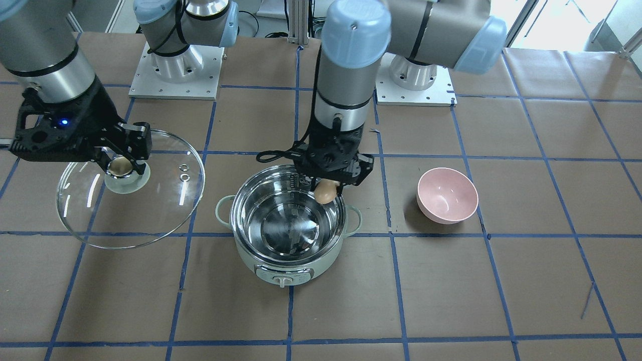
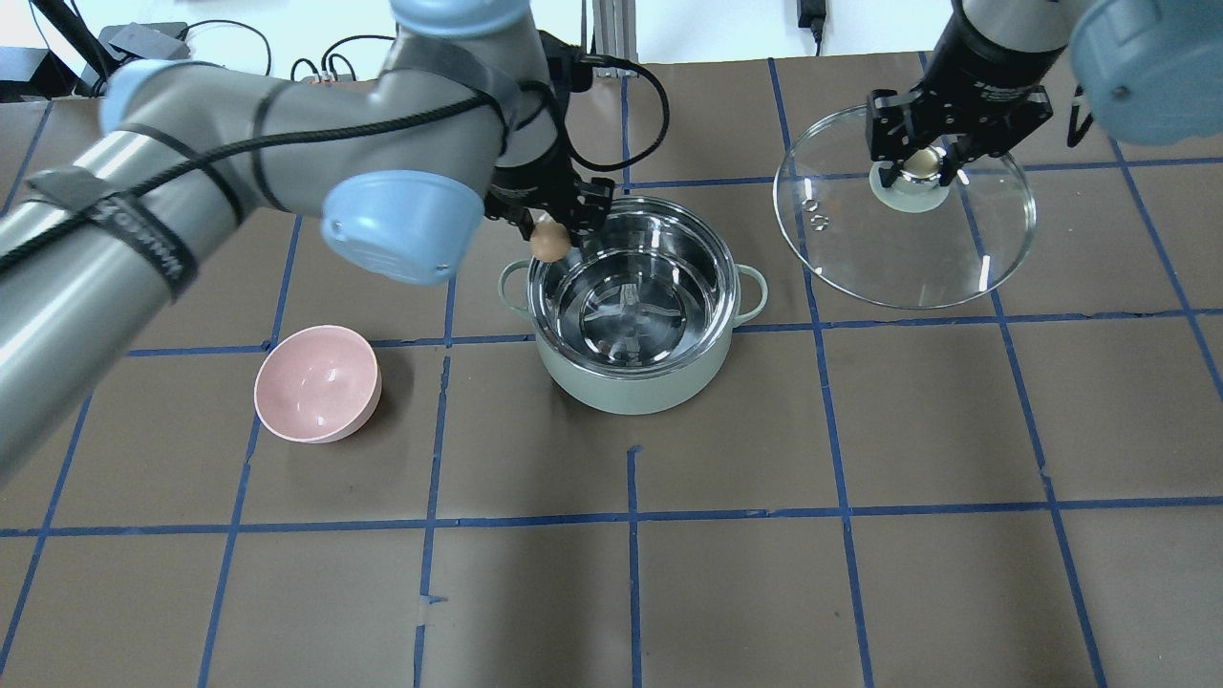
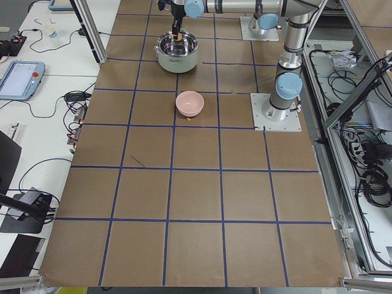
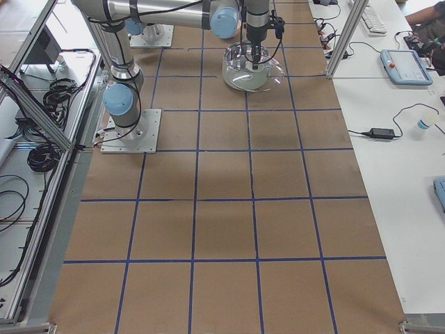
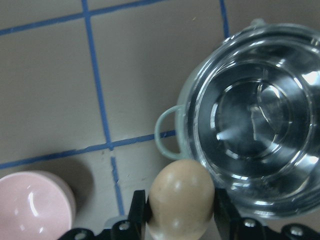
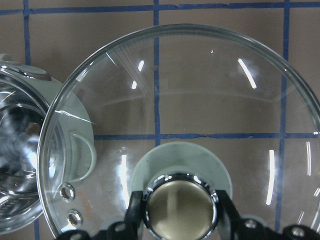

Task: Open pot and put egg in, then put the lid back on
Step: 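Lower the egg into the pot and open the left gripper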

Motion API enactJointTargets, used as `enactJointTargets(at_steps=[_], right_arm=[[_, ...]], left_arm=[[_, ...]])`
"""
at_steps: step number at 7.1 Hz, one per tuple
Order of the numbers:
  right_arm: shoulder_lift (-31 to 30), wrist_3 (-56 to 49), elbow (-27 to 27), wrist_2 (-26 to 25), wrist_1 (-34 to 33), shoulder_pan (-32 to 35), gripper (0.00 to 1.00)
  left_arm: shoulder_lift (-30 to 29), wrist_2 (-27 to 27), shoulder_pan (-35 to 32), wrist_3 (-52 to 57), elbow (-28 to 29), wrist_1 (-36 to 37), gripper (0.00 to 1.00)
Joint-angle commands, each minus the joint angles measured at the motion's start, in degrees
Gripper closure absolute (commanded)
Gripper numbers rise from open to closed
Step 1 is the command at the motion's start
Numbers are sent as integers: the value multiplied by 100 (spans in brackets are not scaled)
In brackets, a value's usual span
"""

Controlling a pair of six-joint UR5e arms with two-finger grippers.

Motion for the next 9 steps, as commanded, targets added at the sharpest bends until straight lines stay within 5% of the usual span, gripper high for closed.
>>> enactJointTargets(at_steps=[1, 4, 5, 6, 9], right_arm=[[-134, -278, 25, -4, 174, -143, 67], [-196, -295, 209, -13, 174, -168, 67], [-248, -296, 262, -4, 165, -160, 67], [-266, -287, 271, 13, 165, -151, 67], [-275, -139, 236, -4, 121, -107, 67]], left_arm=[[-693, -15, -376, -49, -6, 788, 96], [-731, 38, -483, 74, -6, 819, 87], [-731, 47, -483, 74, -6, 819, 23], [-713, 29, -483, 39, -6, 802, 0], [-617, 47, -483, 65, 3, 784, 0]])
